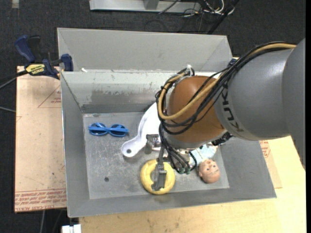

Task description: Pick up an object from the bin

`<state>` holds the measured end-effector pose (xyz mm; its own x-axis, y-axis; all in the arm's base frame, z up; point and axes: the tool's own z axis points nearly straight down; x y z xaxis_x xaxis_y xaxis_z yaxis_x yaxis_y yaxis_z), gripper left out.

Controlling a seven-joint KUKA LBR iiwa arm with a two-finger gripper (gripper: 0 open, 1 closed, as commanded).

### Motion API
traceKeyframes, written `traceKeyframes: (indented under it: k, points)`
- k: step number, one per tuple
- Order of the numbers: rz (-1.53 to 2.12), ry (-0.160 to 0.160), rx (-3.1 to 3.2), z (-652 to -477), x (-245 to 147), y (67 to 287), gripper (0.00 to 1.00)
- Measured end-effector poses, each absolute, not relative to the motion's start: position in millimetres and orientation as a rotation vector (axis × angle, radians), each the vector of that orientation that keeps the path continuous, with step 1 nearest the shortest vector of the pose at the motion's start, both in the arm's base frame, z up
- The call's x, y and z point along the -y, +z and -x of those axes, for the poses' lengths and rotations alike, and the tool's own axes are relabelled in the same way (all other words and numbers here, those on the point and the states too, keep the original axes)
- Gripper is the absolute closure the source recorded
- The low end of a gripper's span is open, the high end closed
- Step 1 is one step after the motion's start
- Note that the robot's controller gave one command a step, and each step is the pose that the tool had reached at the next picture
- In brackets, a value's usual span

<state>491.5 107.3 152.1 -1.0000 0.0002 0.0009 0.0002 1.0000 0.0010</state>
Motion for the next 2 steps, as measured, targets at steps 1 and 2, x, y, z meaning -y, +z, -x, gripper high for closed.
traceKeyframes:
  k: [1, 2]
  points:
    - [-0.190, -0.003, 3.137, -541.2, -106, 105, 0.00]
    - [-0.416, -0.006, 3.118, -571.9, -104, 75, 0.00]
